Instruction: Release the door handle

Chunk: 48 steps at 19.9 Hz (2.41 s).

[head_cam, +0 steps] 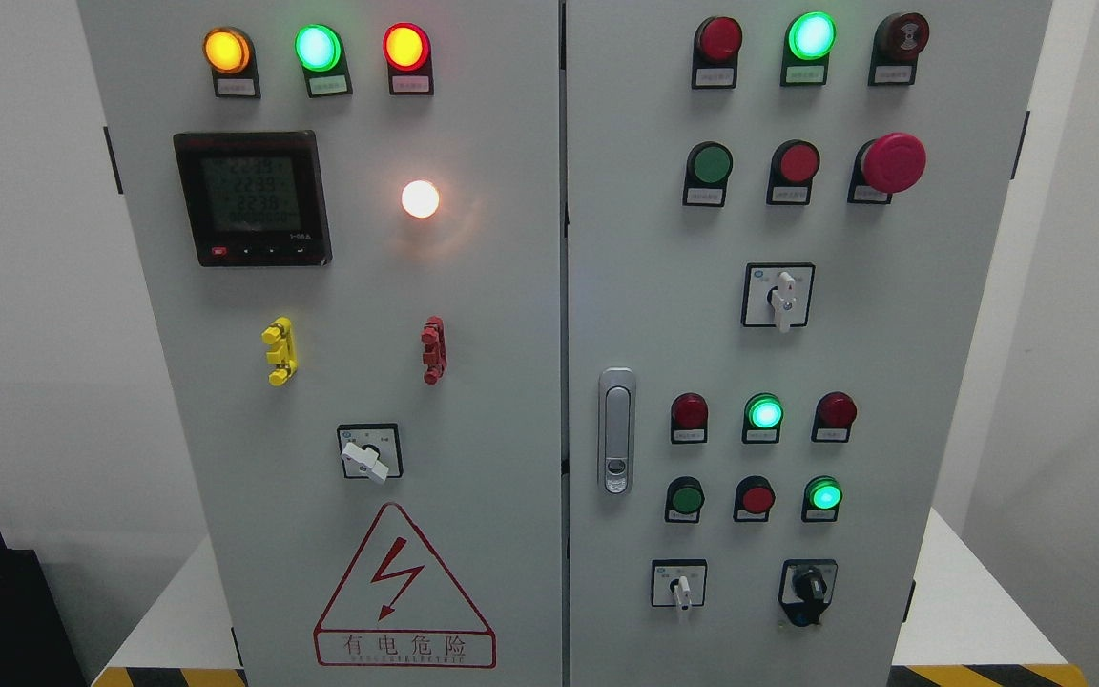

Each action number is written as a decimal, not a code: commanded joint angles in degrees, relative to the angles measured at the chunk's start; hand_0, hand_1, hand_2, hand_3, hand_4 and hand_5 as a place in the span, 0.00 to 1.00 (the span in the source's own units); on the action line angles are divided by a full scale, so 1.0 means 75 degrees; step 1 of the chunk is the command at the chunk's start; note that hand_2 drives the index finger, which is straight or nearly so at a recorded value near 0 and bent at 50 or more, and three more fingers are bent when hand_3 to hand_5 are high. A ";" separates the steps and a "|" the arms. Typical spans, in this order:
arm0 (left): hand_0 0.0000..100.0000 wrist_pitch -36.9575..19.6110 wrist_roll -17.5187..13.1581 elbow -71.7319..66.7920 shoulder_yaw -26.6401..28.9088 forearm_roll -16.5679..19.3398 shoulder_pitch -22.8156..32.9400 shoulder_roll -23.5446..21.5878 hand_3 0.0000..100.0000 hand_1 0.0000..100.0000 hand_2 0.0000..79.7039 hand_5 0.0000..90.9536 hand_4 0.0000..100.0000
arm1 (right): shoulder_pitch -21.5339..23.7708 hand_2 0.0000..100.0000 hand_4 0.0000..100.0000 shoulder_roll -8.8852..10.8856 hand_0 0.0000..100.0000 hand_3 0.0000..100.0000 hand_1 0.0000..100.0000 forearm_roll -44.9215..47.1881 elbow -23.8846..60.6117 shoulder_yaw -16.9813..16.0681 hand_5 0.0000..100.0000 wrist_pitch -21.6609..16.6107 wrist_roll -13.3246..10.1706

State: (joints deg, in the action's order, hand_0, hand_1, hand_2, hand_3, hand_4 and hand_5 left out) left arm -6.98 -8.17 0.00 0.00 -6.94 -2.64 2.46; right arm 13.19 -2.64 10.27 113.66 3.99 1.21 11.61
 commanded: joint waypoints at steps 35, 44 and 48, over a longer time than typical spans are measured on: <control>0.12 0.0006 -0.0001 -0.0129 0.0082 0.0000 0.0000 0.0001 0.00 0.39 0.00 0.00 0.00 | -0.3387 0.00 0.93 -0.0737 0.28 1.00 0.25 -1.2502 -0.1572 0.1859 1.00 -0.0057 -0.3307; 0.12 0.0006 -0.0001 -0.0129 0.0082 0.0000 0.0000 0.0001 0.00 0.39 0.00 0.00 0.00 | -0.3645 0.00 1.00 -0.0749 0.30 1.00 0.23 -1.2678 -0.1736 0.2047 1.00 0.0424 -0.2497; 0.12 -0.0006 -0.0001 -0.0129 0.0082 0.0000 0.0011 0.0001 0.00 0.39 0.00 0.00 0.00 | -0.3739 0.00 1.00 -0.0749 0.30 1.00 0.23 -1.2690 -0.1759 0.2035 1.00 0.0436 -0.2462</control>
State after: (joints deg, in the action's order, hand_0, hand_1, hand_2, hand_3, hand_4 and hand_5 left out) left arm -6.99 -8.17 0.00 0.00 -6.94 -2.63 2.46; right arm -13.62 -7.68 -83.98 102.77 17.05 4.16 -7.41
